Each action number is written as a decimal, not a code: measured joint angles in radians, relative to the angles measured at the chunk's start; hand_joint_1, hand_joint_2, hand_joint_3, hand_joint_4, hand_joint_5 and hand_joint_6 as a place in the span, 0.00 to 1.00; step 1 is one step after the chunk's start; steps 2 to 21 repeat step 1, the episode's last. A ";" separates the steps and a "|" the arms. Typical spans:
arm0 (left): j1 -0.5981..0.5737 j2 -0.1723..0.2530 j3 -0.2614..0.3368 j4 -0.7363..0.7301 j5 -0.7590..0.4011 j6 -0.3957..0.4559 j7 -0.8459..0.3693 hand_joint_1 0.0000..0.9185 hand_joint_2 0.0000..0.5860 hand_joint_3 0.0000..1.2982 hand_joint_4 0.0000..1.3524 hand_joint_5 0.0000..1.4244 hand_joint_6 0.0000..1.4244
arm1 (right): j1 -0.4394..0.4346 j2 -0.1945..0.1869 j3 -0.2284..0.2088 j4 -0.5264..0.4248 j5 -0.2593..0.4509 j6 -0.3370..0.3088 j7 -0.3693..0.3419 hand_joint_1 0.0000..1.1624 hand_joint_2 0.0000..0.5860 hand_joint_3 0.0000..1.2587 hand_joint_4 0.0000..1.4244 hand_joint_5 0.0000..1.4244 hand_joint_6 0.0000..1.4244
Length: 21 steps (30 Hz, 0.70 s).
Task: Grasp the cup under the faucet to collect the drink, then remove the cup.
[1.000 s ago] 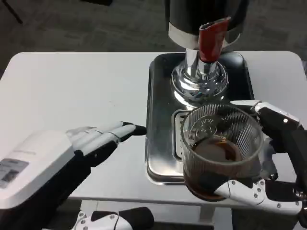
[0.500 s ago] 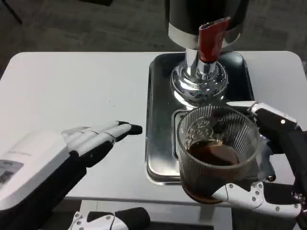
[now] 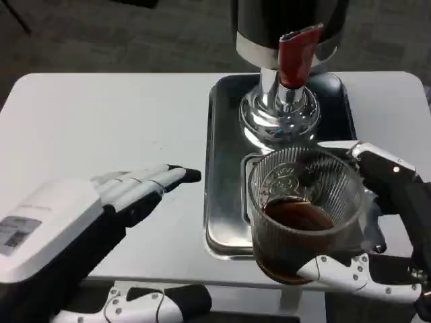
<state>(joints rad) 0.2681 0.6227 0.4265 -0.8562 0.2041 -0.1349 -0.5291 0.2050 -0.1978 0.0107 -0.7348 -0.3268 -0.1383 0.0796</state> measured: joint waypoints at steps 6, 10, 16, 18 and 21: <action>-0.002 0.001 -0.002 0.004 0.000 0.000 0.000 0.00 0.14 0.10 0.02 0.07 0.08 | -0.001 0.000 0.000 0.002 0.000 0.000 0.000 0.72 0.39 0.85 0.87 1.00 1.00; -0.002 0.001 -0.002 0.004 0.000 0.000 0.000 0.00 0.14 0.10 0.02 0.07 0.08 | -0.001 0.000 0.000 0.002 0.000 0.000 0.000 0.72 0.39 0.85 0.87 1.00 1.00; -0.002 0.001 -0.002 0.004 0.000 0.000 0.000 0.00 0.14 0.10 0.02 0.07 0.08 | -0.001 0.000 0.000 0.002 0.000 0.000 0.000 0.72 0.39 0.85 0.87 1.00 1.00; -0.002 0.001 -0.002 0.004 0.000 0.000 0.000 0.00 0.14 0.10 0.02 0.07 0.08 | -0.001 0.000 0.000 0.002 0.000 0.000 0.000 0.72 0.39 0.85 0.87 1.00 1.00; -0.002 0.001 -0.002 0.004 0.000 0.000 0.000 0.00 0.14 0.10 0.02 0.07 0.08 | -0.001 0.000 0.000 0.002 0.000 0.000 0.000 0.72 0.39 0.85 0.87 1.00 1.00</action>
